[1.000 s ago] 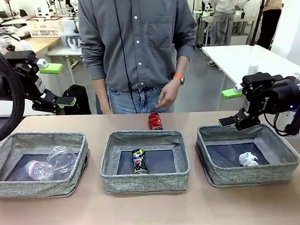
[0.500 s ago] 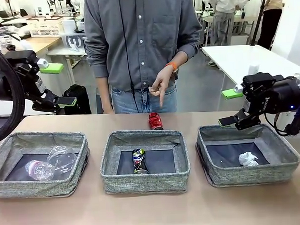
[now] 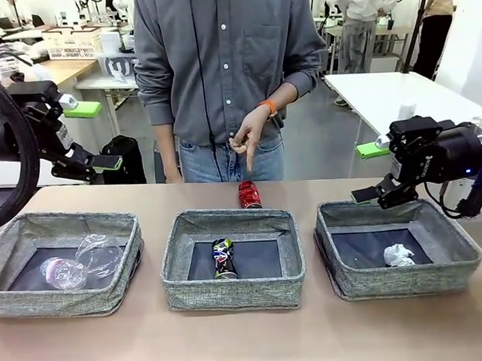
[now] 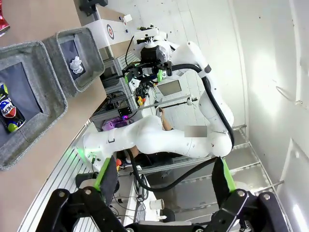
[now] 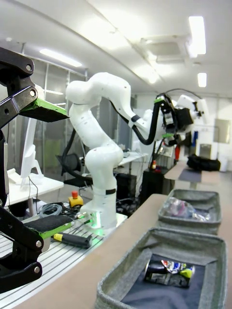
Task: Sort the waste into the appropriate baskets.
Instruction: Pick up the waste item pointed out by the person.
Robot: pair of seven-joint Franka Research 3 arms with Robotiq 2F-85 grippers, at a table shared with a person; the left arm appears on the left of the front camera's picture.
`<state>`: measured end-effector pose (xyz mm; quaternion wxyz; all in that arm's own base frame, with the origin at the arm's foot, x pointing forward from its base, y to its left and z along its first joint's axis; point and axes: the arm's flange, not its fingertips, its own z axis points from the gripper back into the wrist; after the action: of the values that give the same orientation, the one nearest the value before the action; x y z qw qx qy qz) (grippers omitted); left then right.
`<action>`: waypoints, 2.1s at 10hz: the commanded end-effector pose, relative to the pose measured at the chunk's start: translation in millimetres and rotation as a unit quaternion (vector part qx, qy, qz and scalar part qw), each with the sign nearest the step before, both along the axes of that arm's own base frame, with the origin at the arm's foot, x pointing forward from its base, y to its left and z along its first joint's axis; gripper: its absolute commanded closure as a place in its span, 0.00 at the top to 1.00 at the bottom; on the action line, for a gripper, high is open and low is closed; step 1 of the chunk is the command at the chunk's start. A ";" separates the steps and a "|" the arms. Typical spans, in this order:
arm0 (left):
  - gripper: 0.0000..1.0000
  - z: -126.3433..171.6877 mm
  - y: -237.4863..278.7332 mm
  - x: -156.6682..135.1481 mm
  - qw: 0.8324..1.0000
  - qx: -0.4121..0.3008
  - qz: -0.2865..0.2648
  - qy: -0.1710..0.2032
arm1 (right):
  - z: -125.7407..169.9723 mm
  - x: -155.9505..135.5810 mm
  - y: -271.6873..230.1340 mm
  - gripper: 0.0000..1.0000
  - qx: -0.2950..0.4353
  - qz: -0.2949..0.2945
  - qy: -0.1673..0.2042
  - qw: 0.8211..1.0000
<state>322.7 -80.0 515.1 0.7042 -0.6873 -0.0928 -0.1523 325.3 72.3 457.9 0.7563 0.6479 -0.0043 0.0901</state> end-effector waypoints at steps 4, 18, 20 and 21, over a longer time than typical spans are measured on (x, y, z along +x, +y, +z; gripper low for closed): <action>1.00 -1.4 -2.0 -5.0 1.000 -0.011 -0.001 -0.009 | 4.2 17.2 14.4 1.00 -0.030 -0.013 0.020 0.999; 1.00 -1.4 -2.0 -5.0 1.000 -0.011 -0.001 -0.009 | -9.2 120.8 208.2 1.00 -0.493 -0.188 -0.154 0.835; 1.00 -1.4 -2.0 -5.0 1.000 -0.011 -0.001 -0.009 | -6.4 125.8 221.0 1.00 -0.544 -0.169 -0.158 0.807; 1.00 -1.4 -2.0 -5.0 1.000 -0.011 -0.001 -0.009 | -1.2 133.1 236.7 1.00 -0.553 -0.174 -0.159 0.799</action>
<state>322.8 -79.9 515.0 0.7048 -0.6866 -0.0929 -0.1522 446.9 284.4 449.1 0.9743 0.1107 -0.1880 0.0560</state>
